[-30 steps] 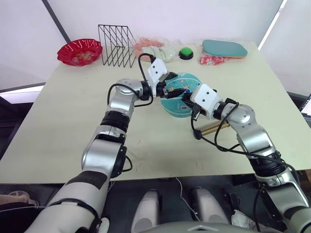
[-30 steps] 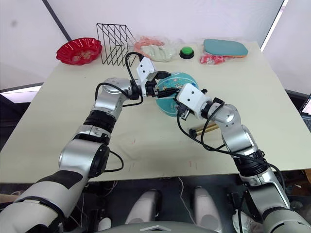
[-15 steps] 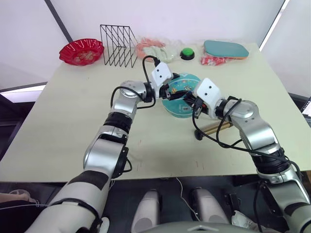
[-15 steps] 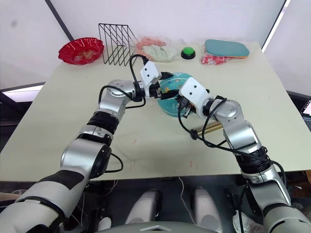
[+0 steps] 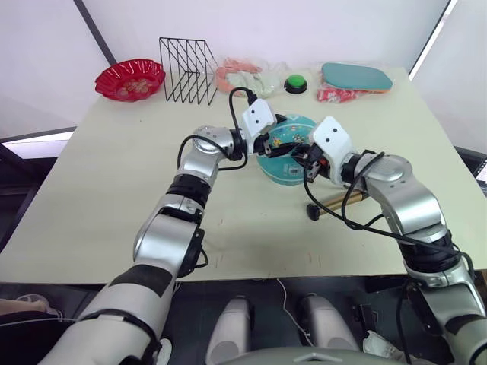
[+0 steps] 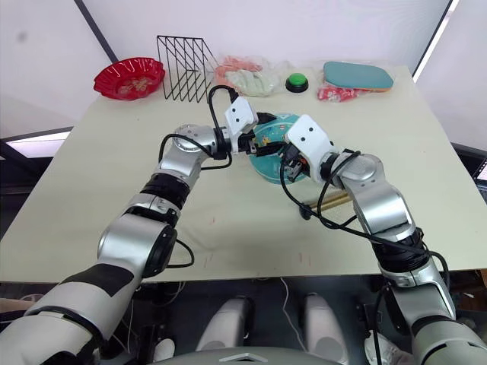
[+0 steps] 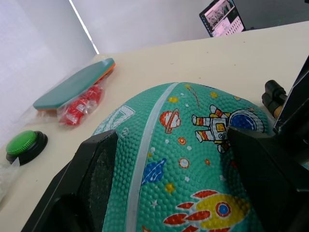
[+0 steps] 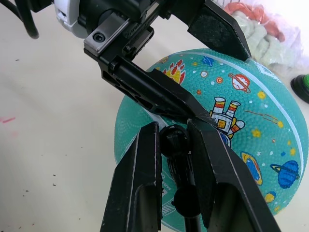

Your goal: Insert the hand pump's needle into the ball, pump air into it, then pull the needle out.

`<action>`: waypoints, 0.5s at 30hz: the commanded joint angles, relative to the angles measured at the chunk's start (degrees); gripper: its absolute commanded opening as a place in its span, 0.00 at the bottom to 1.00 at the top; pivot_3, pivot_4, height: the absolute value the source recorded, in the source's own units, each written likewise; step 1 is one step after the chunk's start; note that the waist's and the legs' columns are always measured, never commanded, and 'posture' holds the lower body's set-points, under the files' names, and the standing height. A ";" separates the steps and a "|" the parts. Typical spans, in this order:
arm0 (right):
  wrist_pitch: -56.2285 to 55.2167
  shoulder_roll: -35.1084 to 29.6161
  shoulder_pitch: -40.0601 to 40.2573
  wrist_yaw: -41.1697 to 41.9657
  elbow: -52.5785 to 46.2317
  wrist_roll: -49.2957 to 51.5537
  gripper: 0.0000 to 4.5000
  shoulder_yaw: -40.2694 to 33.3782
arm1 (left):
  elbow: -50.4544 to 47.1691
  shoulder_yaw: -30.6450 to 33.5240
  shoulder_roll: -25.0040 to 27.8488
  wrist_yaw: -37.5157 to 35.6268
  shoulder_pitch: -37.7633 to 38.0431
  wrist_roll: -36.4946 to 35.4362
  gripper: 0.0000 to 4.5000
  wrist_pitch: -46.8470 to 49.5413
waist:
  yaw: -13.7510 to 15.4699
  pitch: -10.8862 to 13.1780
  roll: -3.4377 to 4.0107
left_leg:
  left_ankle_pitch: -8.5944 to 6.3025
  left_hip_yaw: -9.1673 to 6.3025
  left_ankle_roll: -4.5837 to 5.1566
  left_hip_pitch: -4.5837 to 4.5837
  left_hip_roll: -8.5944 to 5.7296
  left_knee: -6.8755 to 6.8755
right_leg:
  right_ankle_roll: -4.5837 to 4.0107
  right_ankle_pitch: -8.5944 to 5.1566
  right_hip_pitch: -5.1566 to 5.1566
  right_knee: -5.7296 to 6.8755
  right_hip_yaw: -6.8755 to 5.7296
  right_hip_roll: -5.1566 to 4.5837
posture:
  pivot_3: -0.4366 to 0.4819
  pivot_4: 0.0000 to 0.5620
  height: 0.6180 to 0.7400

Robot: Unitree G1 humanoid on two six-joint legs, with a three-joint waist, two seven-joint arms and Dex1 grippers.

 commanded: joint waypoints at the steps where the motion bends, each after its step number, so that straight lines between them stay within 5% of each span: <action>1: -1.11 0.06 -5.96 1.07 -14.11 5.19 0.07 -5.02 | 7.79 -4.01 1.66 3.07 4.30 7.13 0.84 3.26 | 0.14 0.00 0.00 | 0.00 0.00 0.00 -0.01 0.00 0.00 | 0.00 0.00 0.00 -0.01 0.00 0.00 | 0.48 0.27 1.00; 15: 3.18 -1.16 -7.78 -0.81 -15.48 9.60 0.07 -6.39 | 7.87 -5.18 2.18 3.57 4.18 7.71 0.84 2.73 | 0.49 0.00 0.01 | 0.00 -0.01 0.00 -0.03 0.00 -0.03 | 0.00 0.00 -0.02 -0.04 -0.01 -0.01 | 0.48 0.27 1.00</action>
